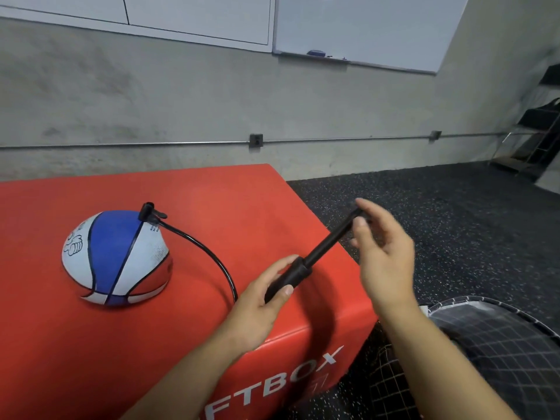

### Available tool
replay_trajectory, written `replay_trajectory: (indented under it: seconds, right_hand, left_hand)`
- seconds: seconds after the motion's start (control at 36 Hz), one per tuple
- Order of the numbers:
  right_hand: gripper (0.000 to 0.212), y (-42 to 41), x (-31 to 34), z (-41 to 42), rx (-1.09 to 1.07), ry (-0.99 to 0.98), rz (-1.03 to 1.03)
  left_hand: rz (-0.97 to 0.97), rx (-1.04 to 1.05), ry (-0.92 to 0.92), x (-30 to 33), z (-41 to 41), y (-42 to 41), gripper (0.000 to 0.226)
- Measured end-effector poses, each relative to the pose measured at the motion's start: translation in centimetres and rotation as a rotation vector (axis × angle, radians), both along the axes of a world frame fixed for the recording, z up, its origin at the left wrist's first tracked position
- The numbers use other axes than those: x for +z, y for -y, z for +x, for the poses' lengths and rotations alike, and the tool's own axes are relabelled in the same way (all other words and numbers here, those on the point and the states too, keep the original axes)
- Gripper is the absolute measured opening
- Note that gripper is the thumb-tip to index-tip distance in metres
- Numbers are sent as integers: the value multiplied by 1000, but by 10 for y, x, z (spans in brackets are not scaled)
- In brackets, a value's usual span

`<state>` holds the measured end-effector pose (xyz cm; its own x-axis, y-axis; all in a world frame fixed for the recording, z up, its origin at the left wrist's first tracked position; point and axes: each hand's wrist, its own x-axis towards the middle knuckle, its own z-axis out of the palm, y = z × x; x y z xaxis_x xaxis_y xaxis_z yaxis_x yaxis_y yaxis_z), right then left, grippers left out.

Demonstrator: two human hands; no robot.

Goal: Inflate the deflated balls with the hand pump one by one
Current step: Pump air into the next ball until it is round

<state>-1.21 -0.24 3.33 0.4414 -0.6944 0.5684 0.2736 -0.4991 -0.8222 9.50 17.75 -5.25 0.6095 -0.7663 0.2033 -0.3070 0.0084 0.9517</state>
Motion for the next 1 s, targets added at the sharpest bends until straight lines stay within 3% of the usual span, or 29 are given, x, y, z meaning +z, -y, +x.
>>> replay_trajectory:
  seconds: [0.14,0.36,0.75,1.0]
  right_hand:
    - [28,7,11,-12,-39,48,52]
    - [25,-13,6,-2,-58,-38,-78]
    - [26,-32,-27,-1,103,-277,-179]
    - [29,-30,-31,-5,128,-305,-170]
  left_hand:
    - [33,-13,9,1,-3,1,50]
    - [-11,19,-32,1,-1,-1,52]
    - [-15,75,-45,4,-1,3,51]
    - [-46,20,2,5,-2,4,51]
